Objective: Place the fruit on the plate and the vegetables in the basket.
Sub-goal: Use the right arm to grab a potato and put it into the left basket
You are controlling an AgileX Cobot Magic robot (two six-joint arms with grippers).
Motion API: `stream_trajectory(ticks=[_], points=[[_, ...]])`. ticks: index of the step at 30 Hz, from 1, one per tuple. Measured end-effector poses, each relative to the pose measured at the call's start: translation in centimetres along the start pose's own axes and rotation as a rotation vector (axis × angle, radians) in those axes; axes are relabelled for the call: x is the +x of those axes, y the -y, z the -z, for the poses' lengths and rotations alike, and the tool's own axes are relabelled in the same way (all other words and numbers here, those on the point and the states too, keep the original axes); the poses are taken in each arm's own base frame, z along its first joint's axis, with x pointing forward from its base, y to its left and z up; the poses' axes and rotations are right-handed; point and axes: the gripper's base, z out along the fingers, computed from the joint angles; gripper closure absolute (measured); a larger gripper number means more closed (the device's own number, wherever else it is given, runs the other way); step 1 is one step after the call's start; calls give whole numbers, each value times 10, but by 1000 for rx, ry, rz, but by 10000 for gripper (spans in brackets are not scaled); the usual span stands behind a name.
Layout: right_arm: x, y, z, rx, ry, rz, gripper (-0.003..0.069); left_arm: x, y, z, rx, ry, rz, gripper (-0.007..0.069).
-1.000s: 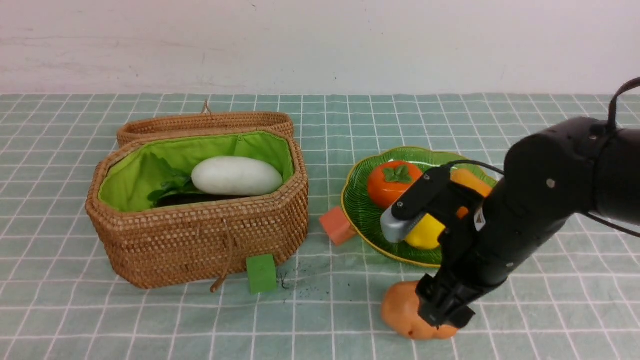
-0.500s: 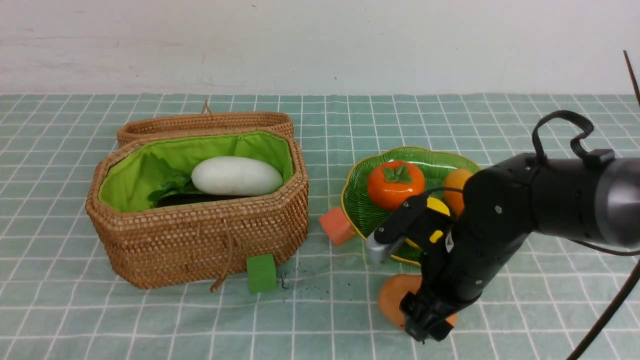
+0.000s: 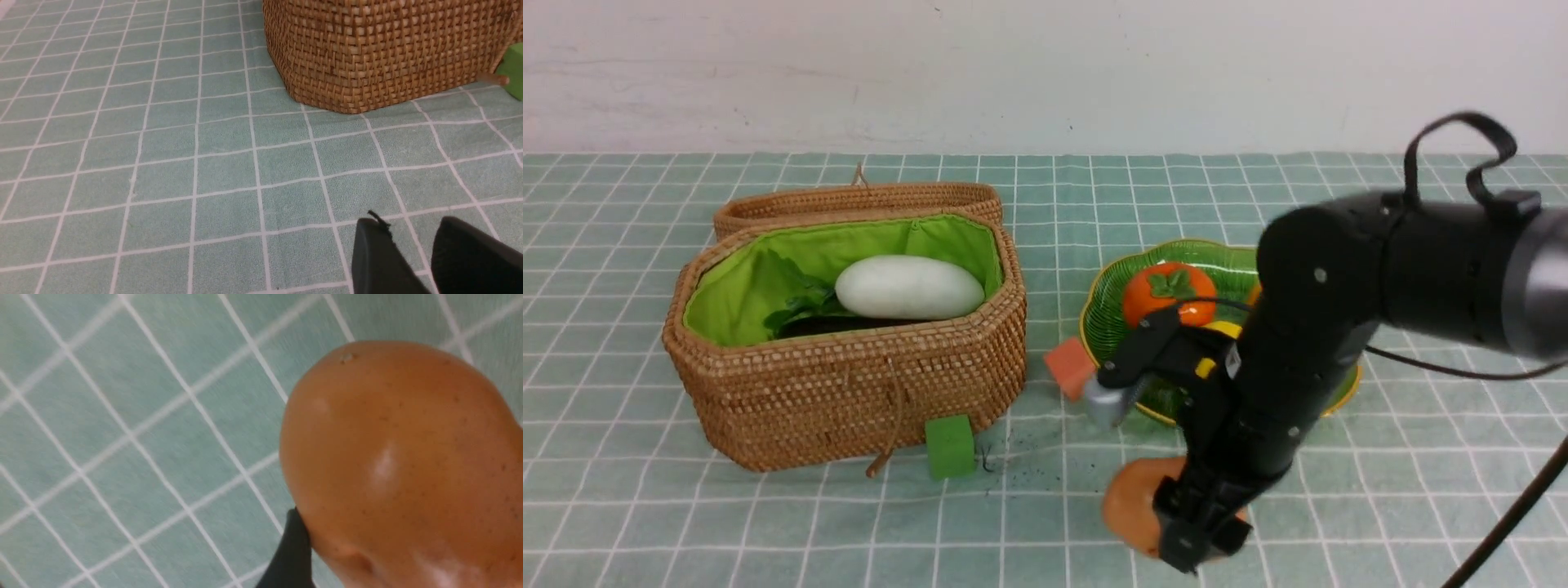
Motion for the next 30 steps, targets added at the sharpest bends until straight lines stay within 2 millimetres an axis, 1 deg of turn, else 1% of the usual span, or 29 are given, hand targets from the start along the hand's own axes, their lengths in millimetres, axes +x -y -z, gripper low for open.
stream_trajectory(ticks=[1,2,5,6,7,8,9,10,12,14,17,19,20,21,23,26,29,30], points=[[-14,-6,13,-9,52,23,34,0,0,0,0,0,0,415],[-20,-8,18,-9,76,29,34,0,0,0,0,0,0,415],[-62,-20,62,8,313,71,34,0,0,0,0,0,0,412],[-65,-20,65,15,329,74,34,0,0,0,0,0,0,411],[-83,-21,83,30,457,73,34,0,0,0,0,0,0,410],[-86,-21,84,27,471,70,34,0,0,0,0,0,0,410],[-102,-19,95,38,582,60,34,0,0,0,0,0,0,409],[-112,-17,98,40,643,52,34,0,0,0,0,0,0,407],[-130,-11,96,37,727,37,34,0,0,0,0,0,0,407],[-146,-4,85,26,761,28,35,0,0,0,0,0,0,407],[-165,8,55,7,754,13,36,0,0,0,0,0,0,404],[-172,15,34,-5,732,-3,36,0,0,0,0,0,0,403],[-173,16,31,-8,728,-10,36,0,0,0,0,0,0,402],[-176,19,18,-14,710,-29,36,0,0,0,0,0,0,400],[-176,22,12,-5,688,-40,36,0,0,0,0,0,0,398],[-173,24,10,27,654,-31,36,0,0,0,0,0,0,397],[-170,28,14,85,609,-21,34,0,0,0,0,0,0,397],[-168,29,14,101,594,-19,21,0,0,0,0,0,0,397]])
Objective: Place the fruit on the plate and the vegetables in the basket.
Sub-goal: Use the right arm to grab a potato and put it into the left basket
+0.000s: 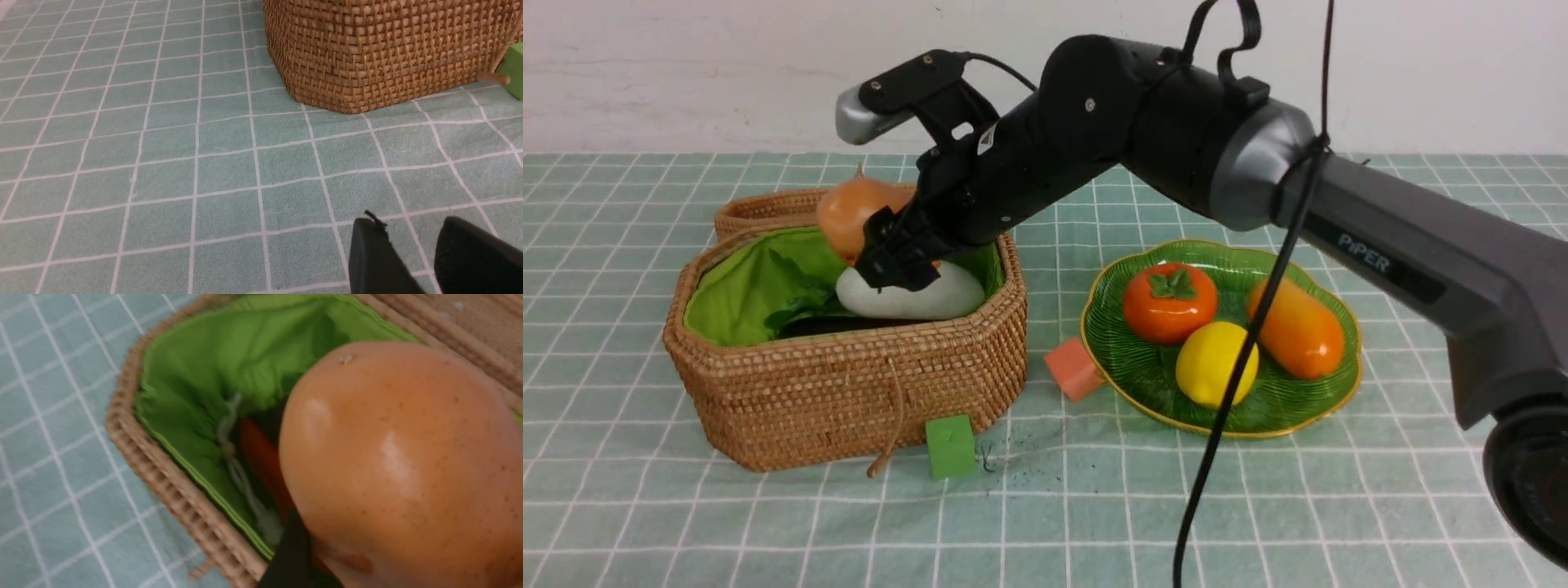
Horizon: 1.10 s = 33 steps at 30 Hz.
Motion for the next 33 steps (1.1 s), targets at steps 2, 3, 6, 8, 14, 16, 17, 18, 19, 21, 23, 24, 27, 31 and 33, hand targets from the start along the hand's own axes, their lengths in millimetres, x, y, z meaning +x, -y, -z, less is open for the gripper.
stream_trajectory(ticks=[2,3,6,8,14,16,17,18,19,21,23,24,27,31,33], points=[[1,2,4,26,-31,22,-8,0,0,0,0,0,0,397],[1,3,10,46,-55,43,-20,0,0,0,0,0,0,397],[0,2,23,64,-95,73,-24,0,0,0,0,0,0,396],[-8,-1,48,87,-108,108,-3,0,0,0,0,0,0,396],[-39,-5,108,160,69,132,50,0,0,0,0,0,0,392],[-46,-3,107,176,147,102,50,0,0,0,0,0,0,389],[-47,-1,101,173,178,73,50,0,0,0,0,0,0,388],[-45,1,92,165,181,50,50,0,0,0,0,0,0,388],[-45,1,90,160,182,43,50,0,0,0,0,0,0,388],[-32,4,53,122,142,-14,50,0,0,0,0,0,0,388],[-17,6,23,104,80,-26,50,0,0,0,0,0,0,387],[-9,6,11,97,52,-30,50,0,0,0,0,0,0,387],[1,5,-5,87,9,-30,46,0,0,0,0,0,0,387],[-1,2,-4,91,9,-13,-19,0,0,0,0,0,0,387],[-2,0,-2,91,2,-9,-23,0,0,0,0,0,0,387]])
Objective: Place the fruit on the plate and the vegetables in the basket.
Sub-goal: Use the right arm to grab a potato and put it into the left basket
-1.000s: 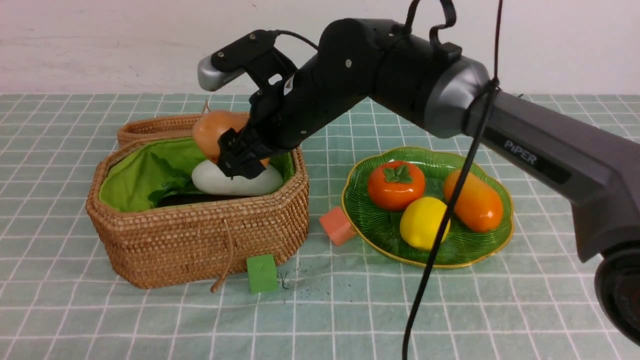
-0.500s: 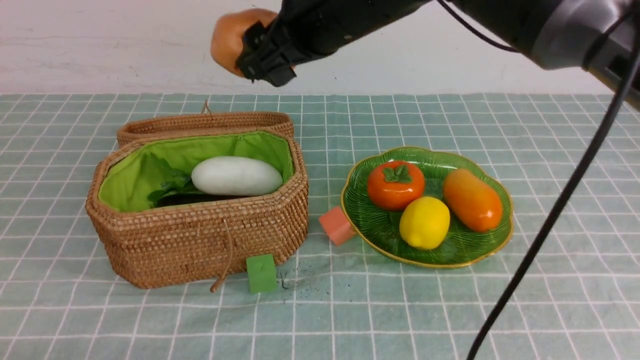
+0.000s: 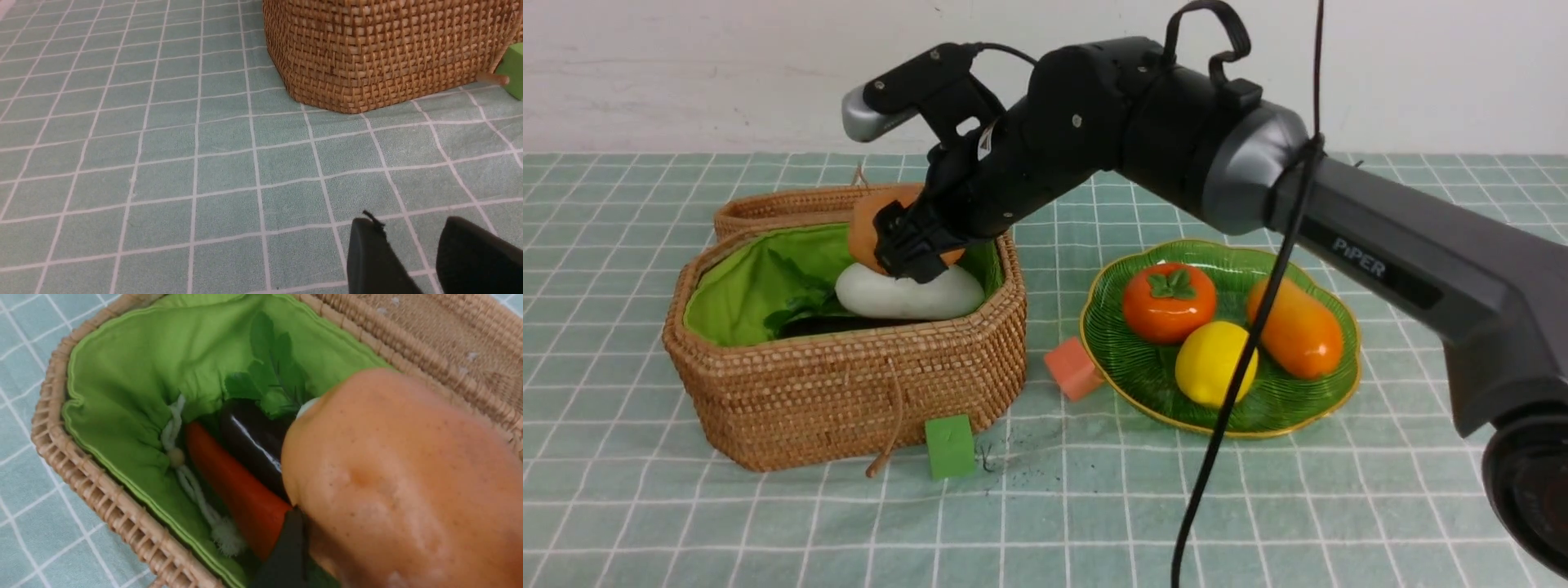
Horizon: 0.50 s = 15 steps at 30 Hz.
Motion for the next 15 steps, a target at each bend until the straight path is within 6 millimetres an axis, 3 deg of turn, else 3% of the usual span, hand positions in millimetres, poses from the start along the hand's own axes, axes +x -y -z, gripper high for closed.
stream_trajectory(ticks=[10,15], points=[[13,-2,9,-13,-185,-21,-22,0,0,0,0,0,0,386],[7,2,66,78,-317,48,51,0,0,0,0,0,0,386]])
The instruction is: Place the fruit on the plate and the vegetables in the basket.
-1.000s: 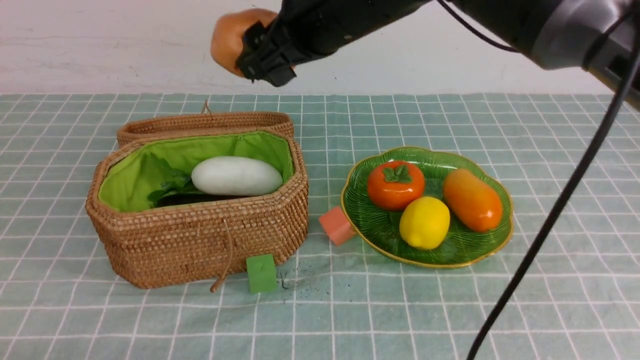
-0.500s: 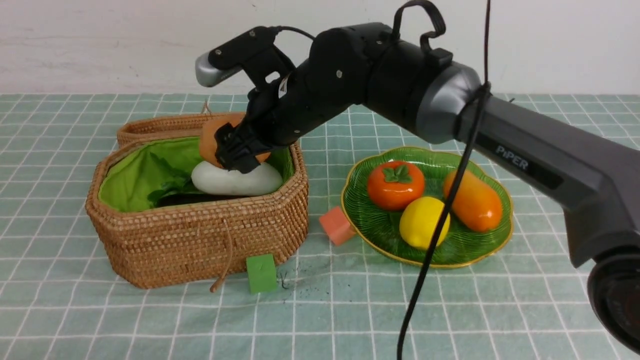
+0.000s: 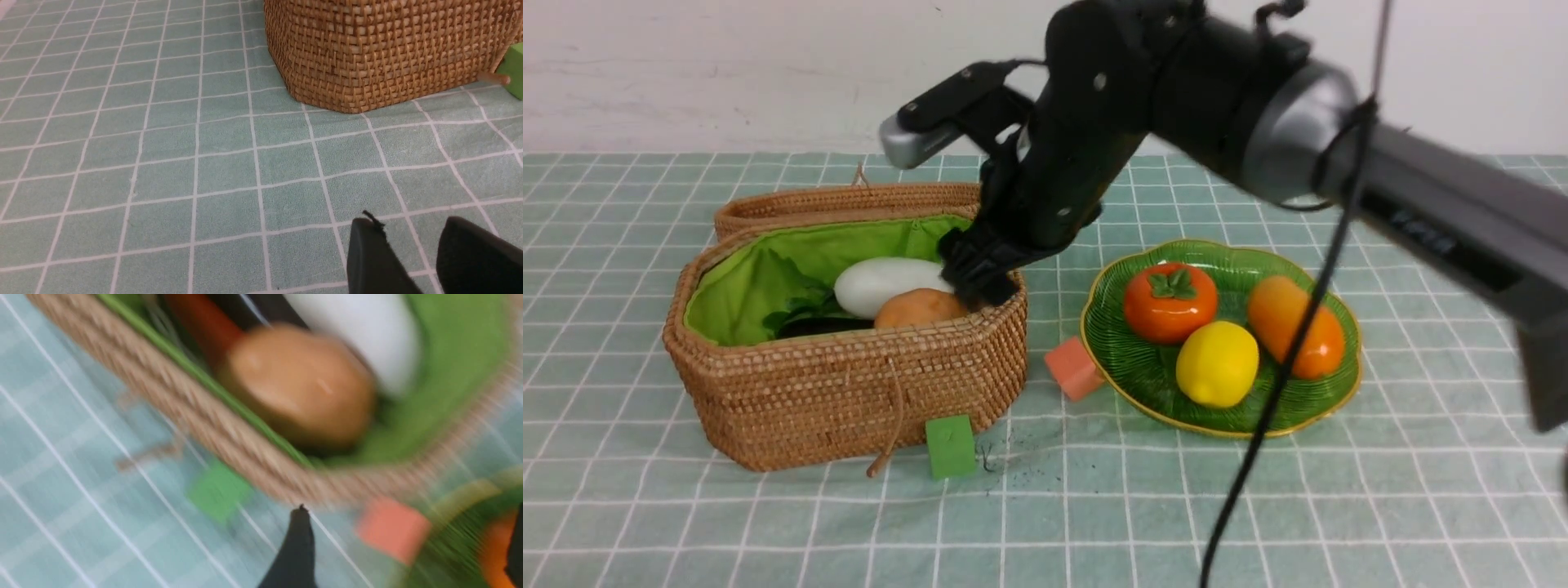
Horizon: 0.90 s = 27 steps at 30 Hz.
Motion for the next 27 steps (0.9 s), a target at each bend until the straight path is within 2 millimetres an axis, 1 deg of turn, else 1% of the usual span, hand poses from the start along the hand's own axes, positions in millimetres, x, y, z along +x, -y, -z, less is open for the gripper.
stream_trajectory(ticks=[1,2,3,4,5,6,7,8,9,10,11,12,13,14,15,16,19,23,27], points=[[1,3,14,28,-3,2,71,0,0,0,0,0,0,386],[2,4,18,33,-11,0,85,0,0,0,0,0,0,386],[5,12,58,96,21,-24,168,0,0,0,0,0,0,386],[7,16,71,115,38,-41,202,0,0,0,0,0,0,386],[9,19,92,131,72,-67,266,0,0,0,0,0,0,386],[13,21,108,136,95,-94,338,0,0,0,0,0,0,386],[22,22,130,131,124,-128,434,0,0,0,0,0,0,386],[24,23,139,133,138,-136,451,0,0,0,0,0,0,386],[42,20,160,98,147,-173,589,0,0,0,0,0,0,386],[50,17,167,82,146,-187,636,0,0,0,0,0,0,386],[52,16,169,82,144,-187,636,0,0,0,0,0,0,386],[71,10,177,64,120,-196,671,0,0,0,0,0,0,386],[74,9,180,63,123,-197,673,0,0,0,0,0,0,386],[88,4,176,52,76,-200,677,0,0,0,0,0,0,386],[97,1,172,42,46,-204,677,0,0,0,0,0,0,386],[99,1,173,42,44,-204,677,0,0,0,0,0,0,386],[116,-4,159,22,-31,-211,677,0,0,0,0,0,0,386],[122,-6,151,12,-62,-214,676,0,0,0,0,0,0,386],[123,-7,149,8,-65,-215,675,0,0,0,0,0,0,386]])
